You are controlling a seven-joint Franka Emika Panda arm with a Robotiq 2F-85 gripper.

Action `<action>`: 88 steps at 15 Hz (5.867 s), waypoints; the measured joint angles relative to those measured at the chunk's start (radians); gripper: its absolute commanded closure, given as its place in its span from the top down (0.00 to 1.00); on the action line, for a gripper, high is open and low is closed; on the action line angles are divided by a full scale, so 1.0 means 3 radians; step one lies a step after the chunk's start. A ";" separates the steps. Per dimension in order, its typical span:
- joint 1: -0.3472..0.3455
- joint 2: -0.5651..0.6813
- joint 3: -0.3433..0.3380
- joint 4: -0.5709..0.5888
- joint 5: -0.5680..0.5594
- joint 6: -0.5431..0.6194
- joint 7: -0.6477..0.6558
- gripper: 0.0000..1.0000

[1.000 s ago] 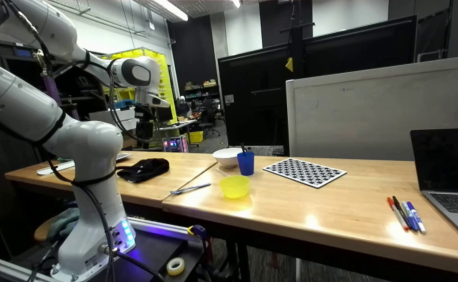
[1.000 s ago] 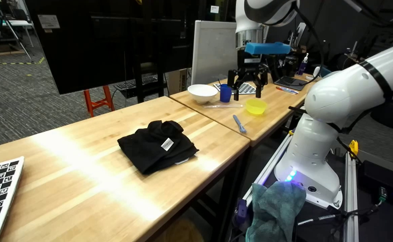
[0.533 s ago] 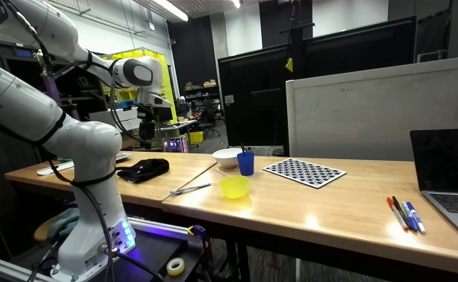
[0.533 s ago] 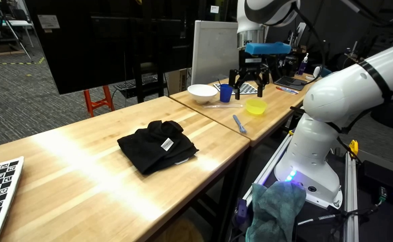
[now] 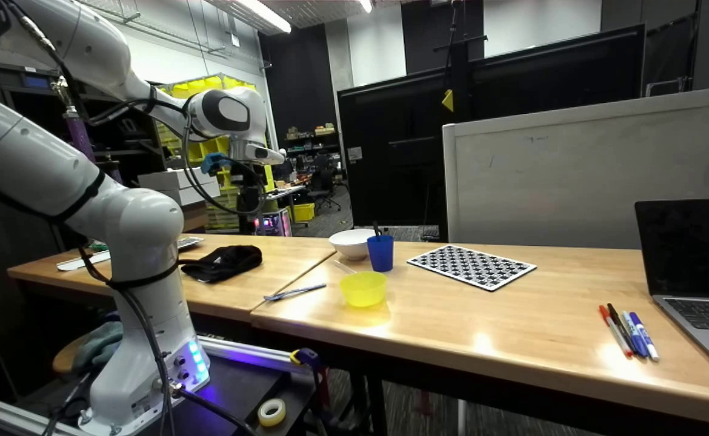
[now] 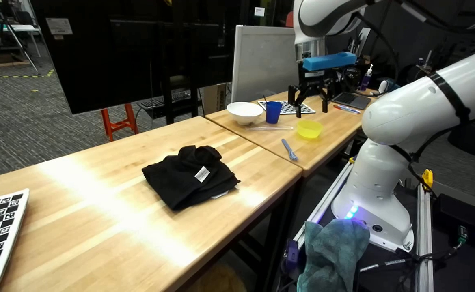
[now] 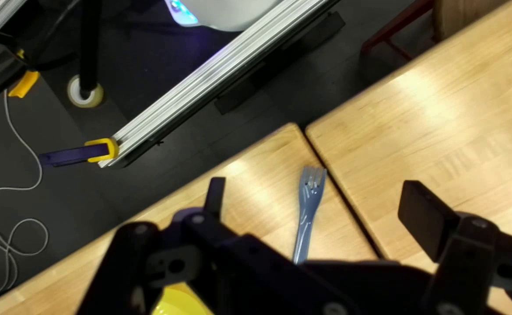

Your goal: Move the blue object to the left.

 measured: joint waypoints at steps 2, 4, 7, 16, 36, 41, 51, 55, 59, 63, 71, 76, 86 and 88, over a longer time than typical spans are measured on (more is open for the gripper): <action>-0.0038 0.0138 -0.0043 0.0009 -0.0179 0.0151 -0.0034 1.00; -0.0061 0.0346 -0.0080 0.0024 -0.0342 0.0387 -0.0037 1.00; -0.0127 0.0703 -0.0127 0.0065 -0.0543 0.0822 -0.0020 1.00; -0.0141 0.1497 -0.0288 0.0145 -0.0545 0.1830 0.0029 1.00; 0.0041 0.2271 -0.0382 0.0017 0.0177 0.2957 -0.0120 1.00; 0.0113 0.2282 -0.0451 0.0049 0.0402 0.2367 -0.0003 1.00; 0.0116 0.2404 -0.0510 0.0054 0.0261 0.2277 0.0358 1.00; 0.0126 0.2405 -0.0513 0.0045 0.0226 0.2323 0.0302 1.00; 0.0126 0.2407 -0.0530 0.0023 0.0229 0.2405 0.0105 0.74; 0.0133 0.2394 -0.0555 0.0012 0.0359 0.2488 -0.0251 0.59; 0.0130 0.2336 -0.0742 -0.0008 0.0813 0.2529 -0.0719 0.33; 0.0105 0.2271 -0.0896 -0.0050 0.1029 0.2508 -0.0930 0.13; 0.0063 0.2233 -0.0909 -0.0070 0.0848 0.2473 -0.0875 0.04; 0.0069 0.2234 -0.0825 -0.0057 0.0585 0.2481 -0.0623 0.04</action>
